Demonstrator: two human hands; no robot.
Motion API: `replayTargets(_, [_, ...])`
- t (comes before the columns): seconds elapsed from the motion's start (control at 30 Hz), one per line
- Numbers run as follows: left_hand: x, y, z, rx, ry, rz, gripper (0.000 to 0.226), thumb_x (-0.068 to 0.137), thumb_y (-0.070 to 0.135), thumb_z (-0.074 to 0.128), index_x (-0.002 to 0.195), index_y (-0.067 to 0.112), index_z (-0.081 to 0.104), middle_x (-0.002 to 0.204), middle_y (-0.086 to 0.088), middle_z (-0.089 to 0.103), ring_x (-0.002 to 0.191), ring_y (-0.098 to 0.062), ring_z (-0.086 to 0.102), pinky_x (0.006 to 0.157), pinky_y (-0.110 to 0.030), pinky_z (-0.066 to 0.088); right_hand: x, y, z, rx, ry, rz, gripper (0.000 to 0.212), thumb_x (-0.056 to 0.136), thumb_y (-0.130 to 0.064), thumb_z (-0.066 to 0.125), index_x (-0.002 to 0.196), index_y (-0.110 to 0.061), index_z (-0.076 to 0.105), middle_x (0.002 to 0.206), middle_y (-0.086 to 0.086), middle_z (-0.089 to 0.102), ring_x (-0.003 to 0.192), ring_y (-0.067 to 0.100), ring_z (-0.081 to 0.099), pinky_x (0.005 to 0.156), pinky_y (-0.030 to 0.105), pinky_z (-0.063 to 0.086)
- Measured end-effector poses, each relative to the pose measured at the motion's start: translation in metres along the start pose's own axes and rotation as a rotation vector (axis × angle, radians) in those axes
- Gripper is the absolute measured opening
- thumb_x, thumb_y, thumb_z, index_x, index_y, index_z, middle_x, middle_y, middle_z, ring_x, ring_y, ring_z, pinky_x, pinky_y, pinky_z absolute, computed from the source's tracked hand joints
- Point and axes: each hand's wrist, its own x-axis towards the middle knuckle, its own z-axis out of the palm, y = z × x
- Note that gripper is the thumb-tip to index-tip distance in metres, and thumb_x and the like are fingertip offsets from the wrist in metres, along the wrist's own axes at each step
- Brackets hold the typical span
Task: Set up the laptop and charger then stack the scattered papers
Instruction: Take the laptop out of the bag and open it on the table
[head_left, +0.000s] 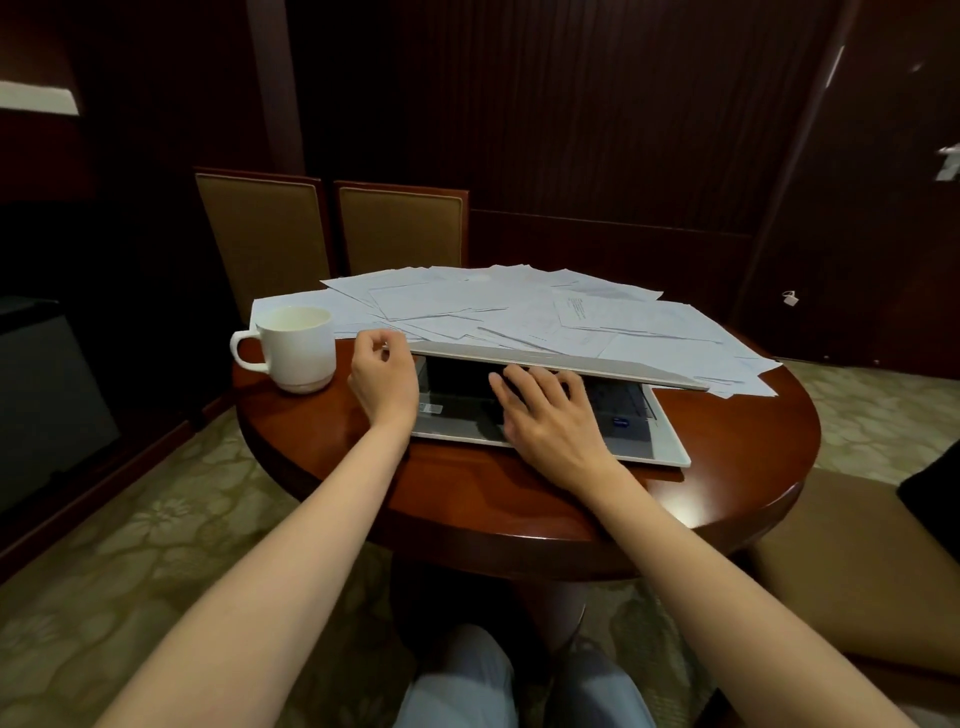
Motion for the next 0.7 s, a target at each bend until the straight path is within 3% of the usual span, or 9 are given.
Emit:
replayTargets(0.07, [-0.001, 0.0, 0.002, -0.007, 0.018, -0.001, 0.012, 0.096, 0.02, 0.042, 0.088, 0.012, 0.048, 0.073, 0.003, 0.051, 0.076, -0.014, 0.049, 0.057, -0.014, 0.036, -0.003, -0.006, -0.003, -0.075, -0.113, 0.019, 0.049, 0.086, -0.03, 0.042, 0.127, -0.01, 0.058, 0.126, 0.005, 0.06, 0.111, 0.022, 0.043, 0.098, 0.041, 0.029])
replayTargets(0.13, [-0.002, 0.001, 0.002, -0.01, 0.037, -0.015, 0.011, 0.096, 0.02, 0.041, 0.089, 0.013, 0.047, 0.082, -0.003, 0.054, 0.077, -0.012, 0.048, 0.057, -0.013, 0.034, -0.001, -0.013, -0.008, -0.094, -0.197, 0.027, 0.056, 0.086, -0.035, 0.034, 0.136, -0.011, 0.045, 0.137, 0.004, 0.053, 0.123, 0.024, 0.037, 0.108, 0.044, 0.015])
replayTargets(0.27, [-0.003, 0.001, 0.002, -0.043, 0.051, -0.013, 0.008, 0.094, 0.019, 0.043, 0.09, 0.013, 0.047, 0.086, -0.005, 0.055, 0.077, -0.014, 0.049, 0.058, -0.013, 0.035, 0.001, -0.021, -0.01, -0.047, -0.277, 0.037, 0.06, 0.086, -0.037, 0.032, 0.138, -0.01, 0.045, 0.145, 0.005, 0.044, 0.135, 0.023, 0.027, 0.113, 0.043, 0.003])
replayTargets(0.37, [-0.005, 0.002, 0.0, -0.069, 0.051, 0.011, 0.007, 0.095, 0.02, 0.043, 0.092, 0.015, 0.047, 0.079, 0.002, 0.053, 0.068, -0.004, 0.047, 0.059, -0.014, 0.037, 0.001, -0.018, -0.006, -0.052, -0.34, 0.081, 0.064, 0.086, -0.042, 0.029, 0.14, -0.01, 0.039, 0.149, 0.005, 0.038, 0.139, 0.022, 0.021, 0.114, 0.046, -0.001])
replayTargets(0.43, [-0.005, 0.002, -0.003, -0.073, 0.04, 0.034, 0.006, 0.095, 0.019, 0.04, 0.094, 0.016, 0.046, 0.072, 0.009, 0.049, 0.067, -0.004, 0.048, 0.063, -0.021, 0.04, 0.002, -0.016, -0.003, -0.047, -0.367, 0.096, 0.065, 0.086, -0.044, 0.028, 0.142, -0.011, 0.031, 0.15, 0.003, 0.036, 0.139, 0.021, 0.02, 0.114, 0.047, -0.002])
replayTargets(0.5, [-0.004, -0.001, -0.005, -0.098, 0.026, 0.054, 0.011, 0.091, 0.015, 0.035, 0.097, 0.018, 0.044, 0.072, 0.006, 0.051, 0.073, -0.017, 0.056, 0.068, -0.033, 0.044, 0.003, -0.014, -0.001, -0.049, -0.362, 0.095, 0.064, 0.087, -0.046, 0.027, 0.143, -0.014, 0.026, 0.15, 0.002, 0.036, 0.139, 0.02, 0.02, 0.113, 0.047, -0.003])
replayTargets(0.6, [-0.004, -0.009, -0.006, -0.045, -0.006, -0.053, 0.027, 0.092, 0.004, 0.03, 0.114, 0.013, 0.042, 0.097, -0.008, 0.057, 0.093, -0.026, 0.055, 0.081, -0.039, 0.044, 0.003, -0.013, -0.001, -0.064, -0.356, 0.093, 0.064, 0.088, -0.049, 0.026, 0.143, -0.017, 0.024, 0.15, -0.001, 0.036, 0.14, 0.02, 0.018, 0.113, 0.047, -0.004])
replayTargets(0.7, [-0.002, -0.021, 0.0, 0.368, -0.209, -0.187, 0.043, 0.092, 0.009, 0.042, 0.133, 0.01, 0.033, 0.131, -0.011, 0.05, 0.12, -0.03, 0.047, 0.099, -0.038, 0.039, 0.003, -0.012, 0.001, -0.083, -0.335, 0.089, 0.065, 0.089, -0.051, 0.025, 0.144, -0.019, 0.02, 0.151, -0.003, 0.034, 0.146, 0.02, -0.006, 0.114, 0.047, -0.006])
